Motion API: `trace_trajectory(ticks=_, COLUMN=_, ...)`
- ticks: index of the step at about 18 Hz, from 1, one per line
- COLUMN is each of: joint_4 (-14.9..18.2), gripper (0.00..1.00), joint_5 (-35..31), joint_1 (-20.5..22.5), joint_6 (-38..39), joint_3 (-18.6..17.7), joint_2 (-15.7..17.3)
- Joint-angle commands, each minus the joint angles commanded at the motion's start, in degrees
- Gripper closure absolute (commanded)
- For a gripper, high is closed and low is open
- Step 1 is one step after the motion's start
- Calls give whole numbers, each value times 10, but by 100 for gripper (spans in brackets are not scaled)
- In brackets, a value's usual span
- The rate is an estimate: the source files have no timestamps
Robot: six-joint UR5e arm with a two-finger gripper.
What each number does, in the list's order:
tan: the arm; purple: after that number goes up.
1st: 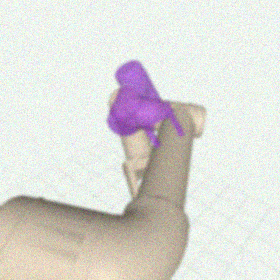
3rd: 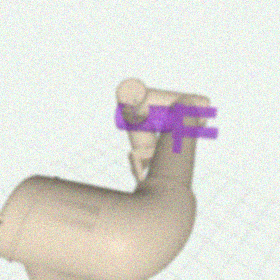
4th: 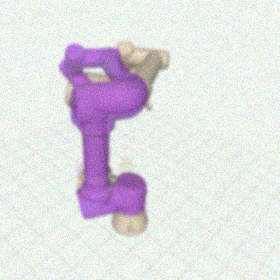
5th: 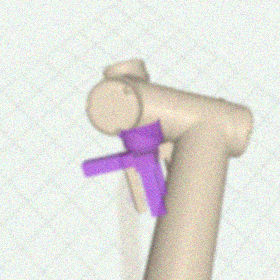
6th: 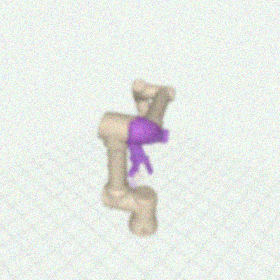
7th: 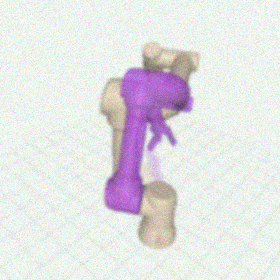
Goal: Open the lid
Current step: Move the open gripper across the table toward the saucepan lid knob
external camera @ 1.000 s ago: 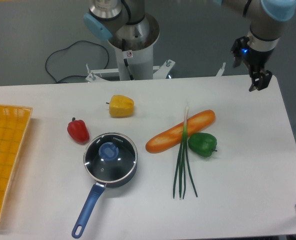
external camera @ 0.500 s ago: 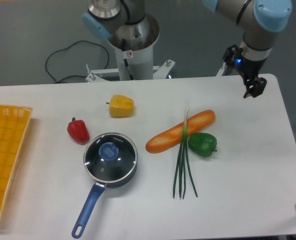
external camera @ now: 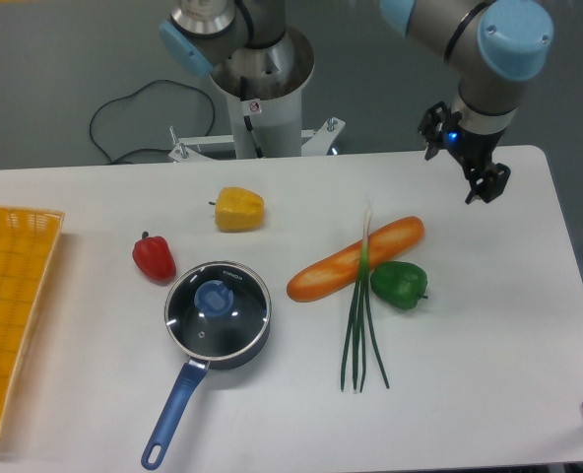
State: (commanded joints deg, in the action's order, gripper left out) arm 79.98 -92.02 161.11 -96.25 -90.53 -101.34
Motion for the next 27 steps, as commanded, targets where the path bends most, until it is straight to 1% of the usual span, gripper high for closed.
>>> trace_trajectory(ticks=2, joint_4=-4, gripper=0, joint_5=3, joint_1=-8, joint_6=39, joint_3=2, joint_2=0)
trace_trajectory(ticks=4, joint_4=-4, gripper=0, joint_5=18, joint_1=-23, joint_6=78, joint_3=7, joint_2=-8)
trace_trajectory(ticks=6, joint_4=-4, gripper=0, joint_5=18, joint_1=-30, joint_6=85, joint_3=11, joint_2=-16)
trace_trajectory(ticks=10, joint_4=-2, gripper=0, joint_5=22, joint_1=-42, joint_6=88, joint_3=12, joint_2=-16)
trace_trajectory(ticks=11, joint_4=-1, gripper=0, joint_5=28, joint_1=-47, joint_6=98, joint_3=12, joint_2=-16)
trace_trajectory(ticks=14, joint_4=-1, gripper=0, joint_5=76, joint_1=-55, joint_6=138, joint_3=12, joint_2=-16)
trace_trajectory(ticks=18, joint_4=2, gripper=0, joint_5=77, joint_1=-69, joint_6=154, joint_3=13, joint_2=-15)
trace_trajectory(ticks=23, joint_4=-1, gripper=0, joint_5=78, joint_1=-106, joint_6=228, joint_3=29, joint_2=-25)
trace_trajectory(ticks=27, joint_4=-2, gripper=0, joint_5=76, joint_1=-121, joint_6=269, joint_3=32, joint_2=-32)
